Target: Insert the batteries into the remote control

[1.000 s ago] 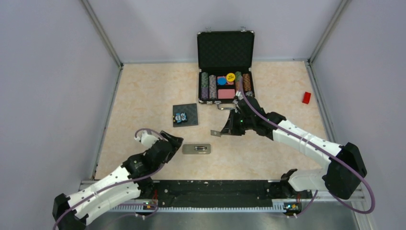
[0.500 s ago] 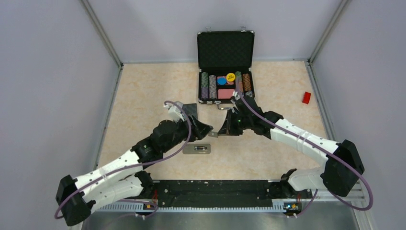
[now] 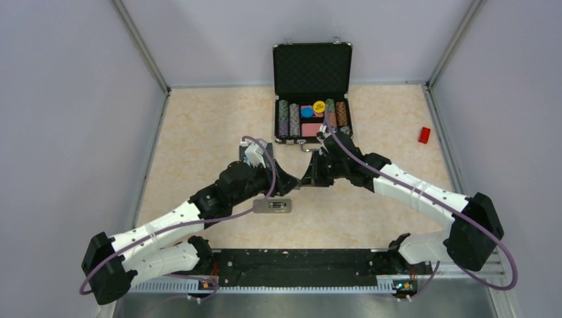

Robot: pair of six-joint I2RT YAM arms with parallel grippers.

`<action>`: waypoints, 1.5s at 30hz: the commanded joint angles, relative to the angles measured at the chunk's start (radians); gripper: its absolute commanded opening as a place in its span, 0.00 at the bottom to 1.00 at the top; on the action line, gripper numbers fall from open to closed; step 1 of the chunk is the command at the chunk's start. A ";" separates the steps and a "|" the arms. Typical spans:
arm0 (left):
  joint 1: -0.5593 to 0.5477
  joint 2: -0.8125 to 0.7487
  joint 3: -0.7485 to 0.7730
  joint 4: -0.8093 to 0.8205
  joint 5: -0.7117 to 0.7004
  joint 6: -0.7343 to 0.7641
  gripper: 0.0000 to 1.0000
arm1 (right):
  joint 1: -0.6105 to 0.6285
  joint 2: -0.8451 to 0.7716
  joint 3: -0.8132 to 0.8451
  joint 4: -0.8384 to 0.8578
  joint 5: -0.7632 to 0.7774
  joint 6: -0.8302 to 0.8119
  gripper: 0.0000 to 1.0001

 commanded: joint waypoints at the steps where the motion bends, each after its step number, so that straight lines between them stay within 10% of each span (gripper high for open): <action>1: -0.004 -0.039 0.026 -0.007 -0.037 0.034 0.62 | 0.011 0.004 0.061 0.018 0.008 0.006 0.00; 18: -0.004 -0.043 0.012 -0.079 -0.102 0.006 0.68 | 0.012 -0.005 0.062 0.019 0.014 0.016 0.00; 26: -0.004 -0.009 0.022 -0.052 -0.064 0.009 0.42 | 0.011 -0.003 0.066 0.024 -0.004 0.020 0.00; 33: -0.004 0.005 0.030 -0.031 -0.055 0.023 0.00 | 0.011 -0.019 0.071 0.028 -0.019 0.029 0.00; 39: -0.004 -0.086 0.055 -0.038 0.009 0.208 0.00 | 0.003 -0.118 0.080 0.022 -0.045 -0.026 0.44; 45: -0.004 -0.200 0.153 -0.120 0.178 0.441 0.00 | -0.020 -0.212 0.149 0.008 -0.218 -0.220 0.57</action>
